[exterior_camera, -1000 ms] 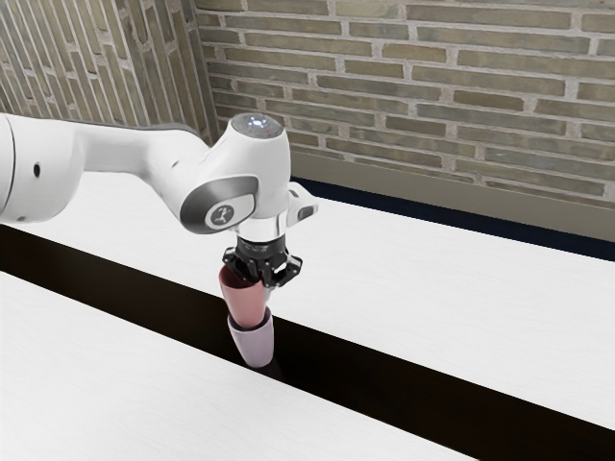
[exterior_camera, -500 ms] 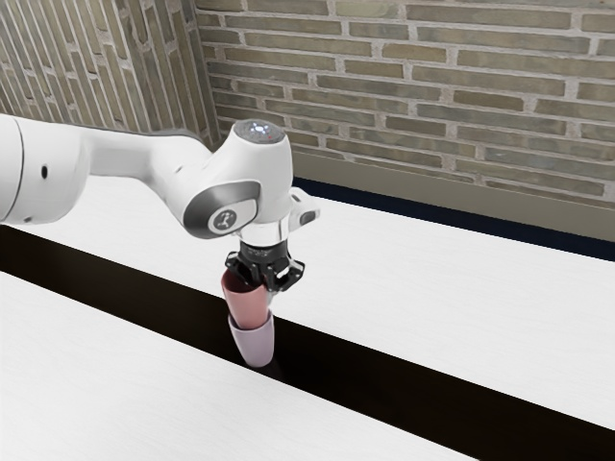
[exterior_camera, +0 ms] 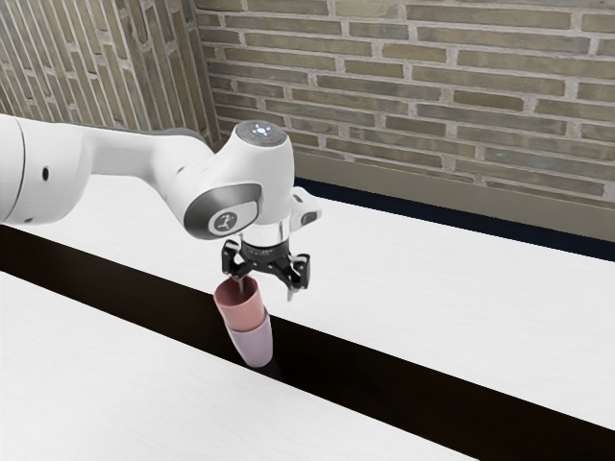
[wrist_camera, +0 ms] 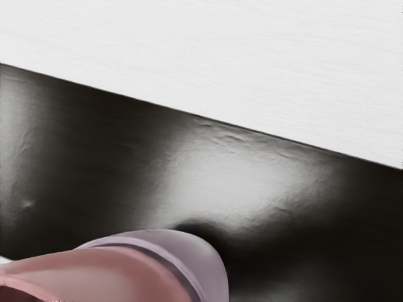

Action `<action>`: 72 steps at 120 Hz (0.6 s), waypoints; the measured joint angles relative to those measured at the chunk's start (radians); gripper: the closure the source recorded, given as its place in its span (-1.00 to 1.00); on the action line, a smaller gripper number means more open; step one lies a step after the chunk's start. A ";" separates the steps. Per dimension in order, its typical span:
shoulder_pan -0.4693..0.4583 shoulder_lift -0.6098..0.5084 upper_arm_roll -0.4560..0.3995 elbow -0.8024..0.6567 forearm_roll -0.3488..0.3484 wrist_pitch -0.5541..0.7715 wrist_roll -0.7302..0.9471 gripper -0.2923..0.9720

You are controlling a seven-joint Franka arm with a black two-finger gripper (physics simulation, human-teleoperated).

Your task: Place the left cup onto the right cup

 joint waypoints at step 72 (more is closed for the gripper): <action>-0.008 -0.121 0.012 0.115 -0.060 -0.171 0.015 -0.53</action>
